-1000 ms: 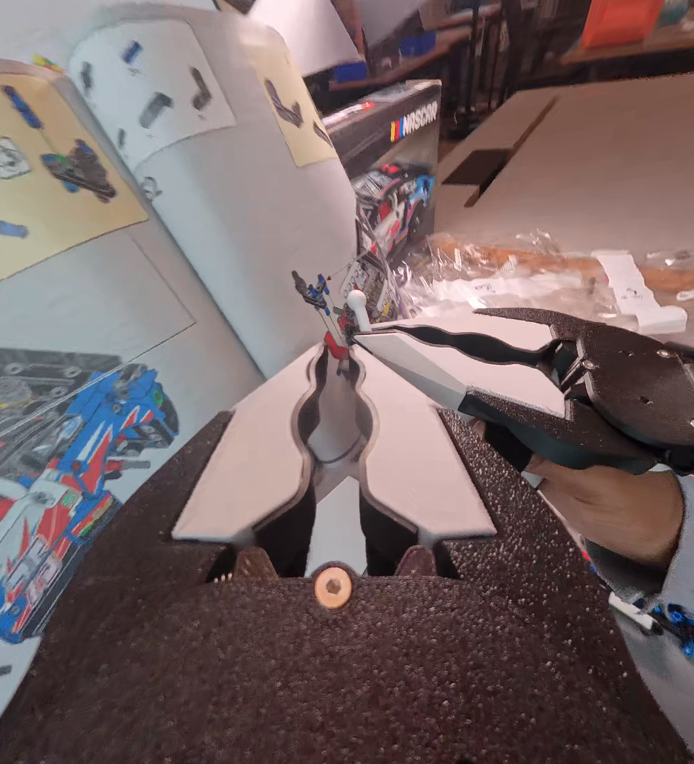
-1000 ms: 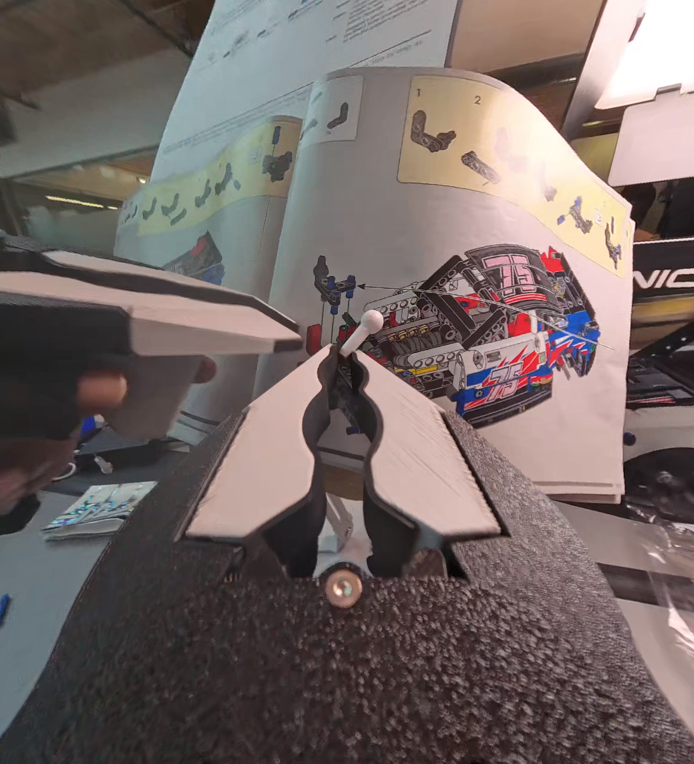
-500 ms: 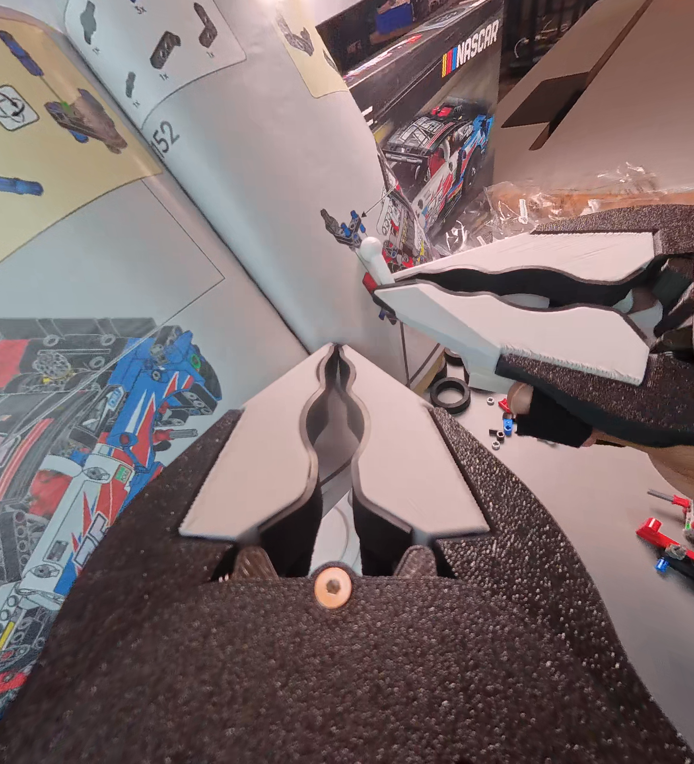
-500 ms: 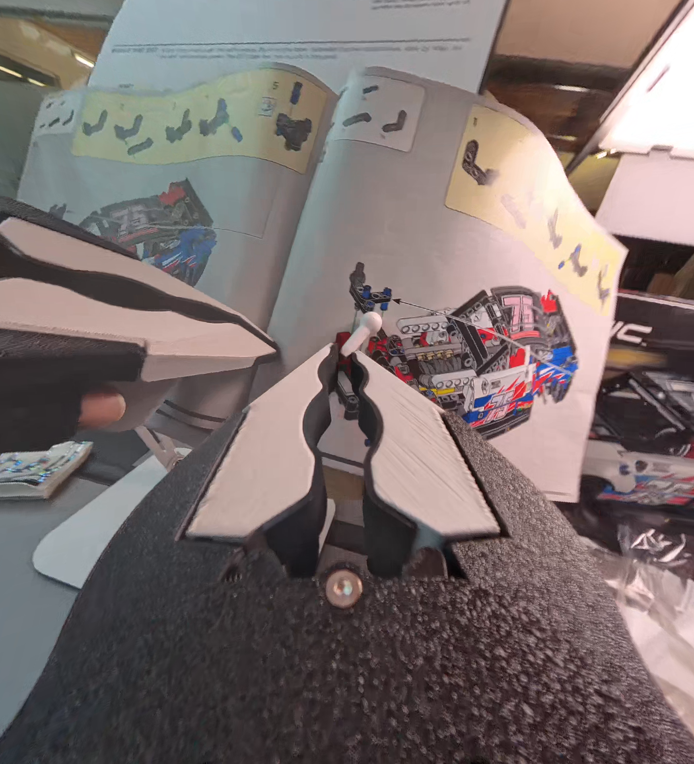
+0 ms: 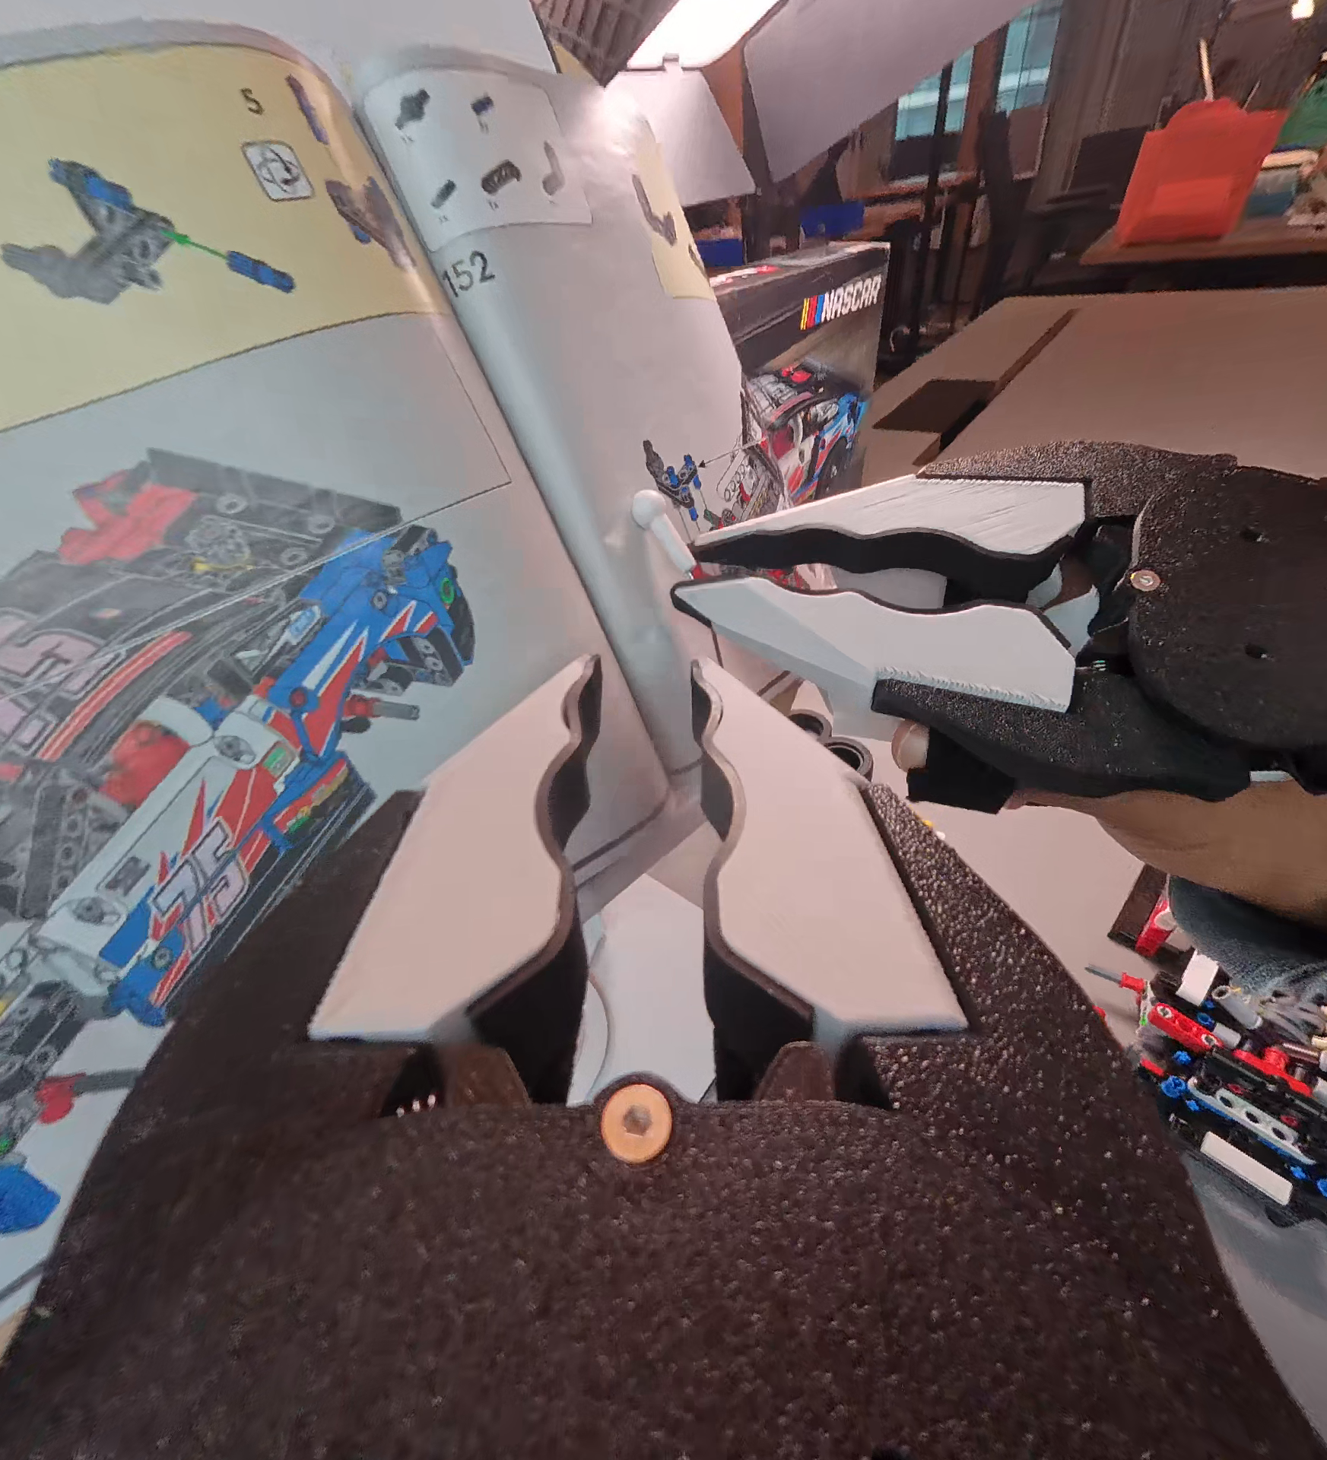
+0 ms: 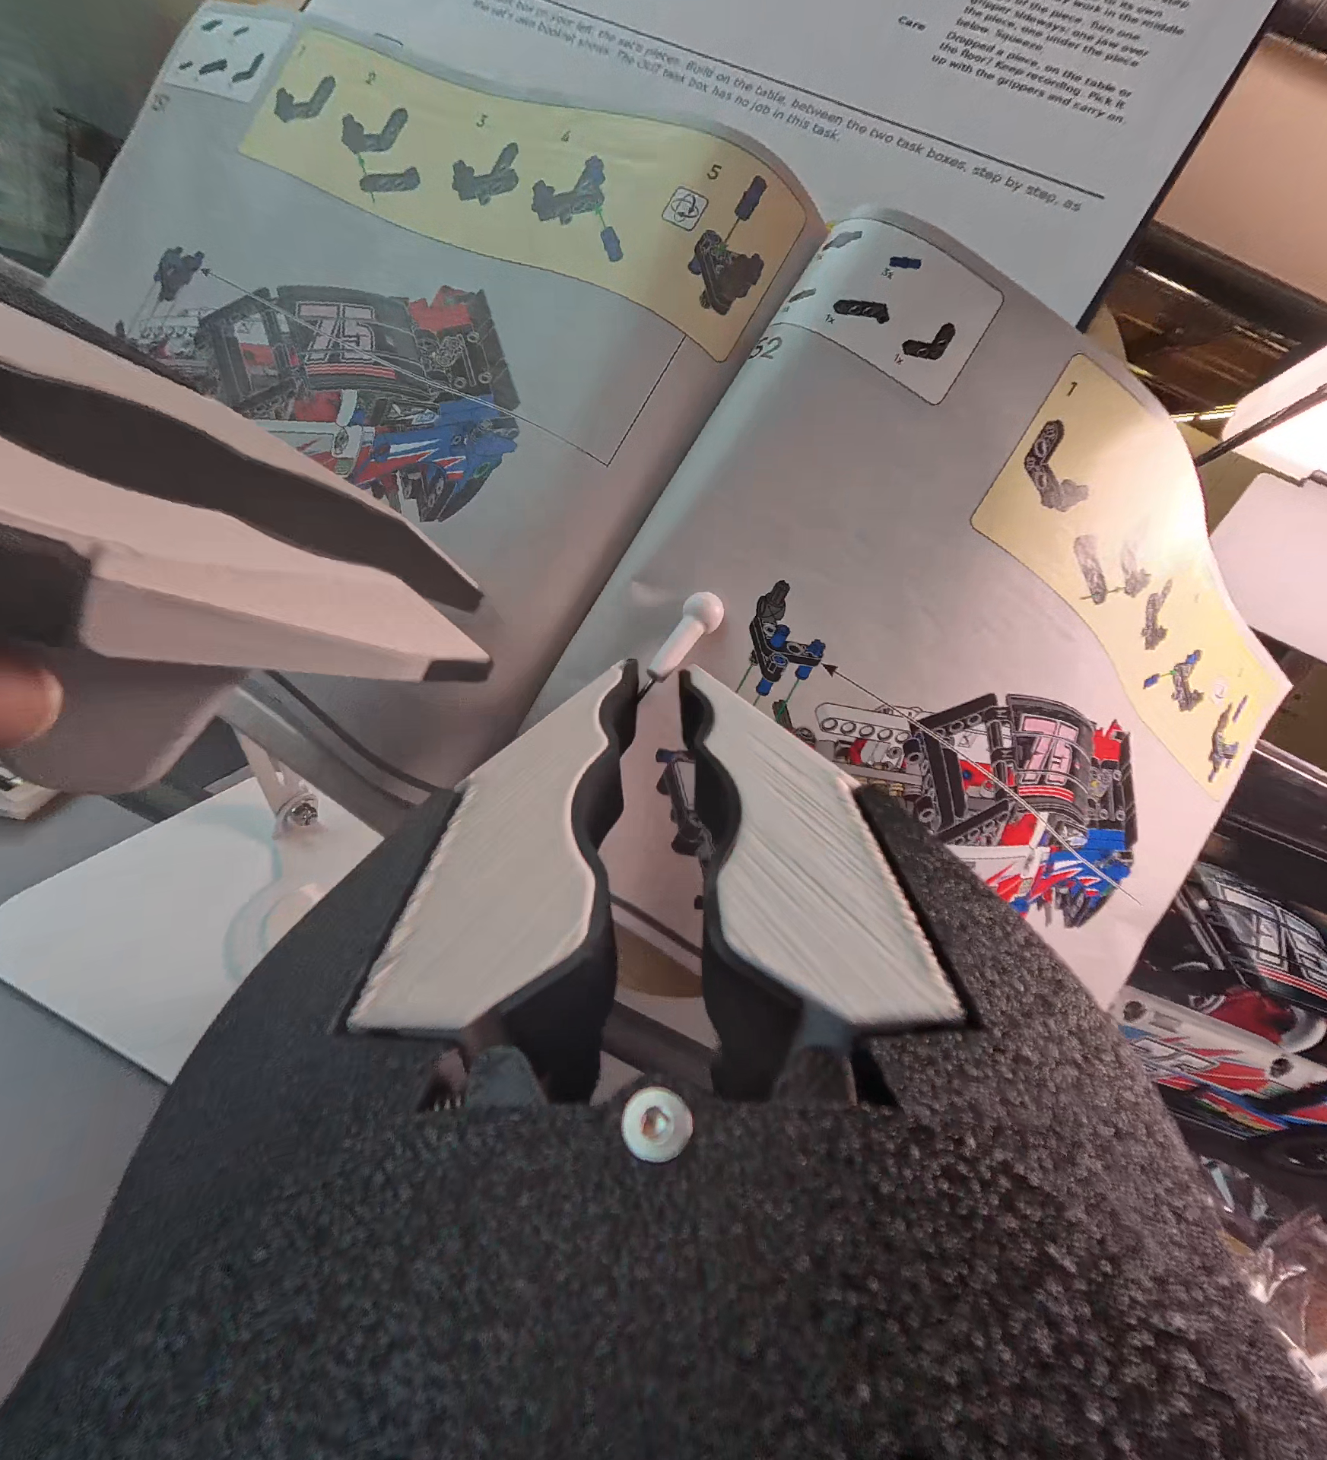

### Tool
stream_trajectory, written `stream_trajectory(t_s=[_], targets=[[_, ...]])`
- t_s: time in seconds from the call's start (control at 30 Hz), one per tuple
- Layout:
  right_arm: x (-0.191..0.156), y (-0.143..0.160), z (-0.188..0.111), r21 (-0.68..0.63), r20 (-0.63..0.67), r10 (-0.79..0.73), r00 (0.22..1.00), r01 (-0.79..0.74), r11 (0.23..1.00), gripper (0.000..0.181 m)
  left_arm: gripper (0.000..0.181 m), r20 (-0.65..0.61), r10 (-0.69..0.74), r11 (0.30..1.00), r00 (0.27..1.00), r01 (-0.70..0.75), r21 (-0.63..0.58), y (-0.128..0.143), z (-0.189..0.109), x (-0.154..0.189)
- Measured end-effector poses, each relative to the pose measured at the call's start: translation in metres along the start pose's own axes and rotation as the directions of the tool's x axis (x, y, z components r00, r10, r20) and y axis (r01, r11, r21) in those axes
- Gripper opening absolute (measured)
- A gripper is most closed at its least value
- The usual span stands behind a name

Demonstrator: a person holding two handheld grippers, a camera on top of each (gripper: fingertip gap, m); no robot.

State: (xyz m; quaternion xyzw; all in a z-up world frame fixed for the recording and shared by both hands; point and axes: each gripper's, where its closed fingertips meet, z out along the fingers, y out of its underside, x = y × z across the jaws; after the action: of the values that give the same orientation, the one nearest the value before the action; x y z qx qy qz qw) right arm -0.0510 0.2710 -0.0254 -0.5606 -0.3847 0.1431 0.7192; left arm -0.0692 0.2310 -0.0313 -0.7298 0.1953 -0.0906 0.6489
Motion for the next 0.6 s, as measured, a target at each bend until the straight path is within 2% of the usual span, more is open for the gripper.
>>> stream_trajectory(t_s=[0.03,0.1,0.3,0.43,0.6], targets=[[-0.001,0.0,-0.004,0.002,0.002,-0.003,1.0,0.003,1.0,0.017,0.022,0.011,-0.002,0.999,1.0,0.001,0.034,-0.002,-0.008,0.0],[-0.004,0.002,-0.014,0.015,0.003,0.002,1.0,-0.002,1.0,0.021,0.025,0.031,-0.002,0.997,1.0,-0.001,0.081,-0.002,-0.027,0.002],[-0.016,0.027,-0.044,-0.028,0.04,0.066,0.997,-0.065,0.997,0.03,0.027,0.085,0.024,0.993,0.996,-0.033,0.111,0.017,-0.081,0.005],[-0.012,0.037,-0.06,-0.048,0.051,0.211,0.976,-0.209,0.977,0.034,0.03,0.151,0.014,0.989,0.988,-0.036,0.14,0.028,-0.117,0.002],[-0.025,0.031,-0.076,-0.018,0.074,0.25,0.965,-0.249,0.968,0.045,0.035,0.217,-0.005,0.983,0.976,-0.035,0.183,0.035,-0.159,0.006]])
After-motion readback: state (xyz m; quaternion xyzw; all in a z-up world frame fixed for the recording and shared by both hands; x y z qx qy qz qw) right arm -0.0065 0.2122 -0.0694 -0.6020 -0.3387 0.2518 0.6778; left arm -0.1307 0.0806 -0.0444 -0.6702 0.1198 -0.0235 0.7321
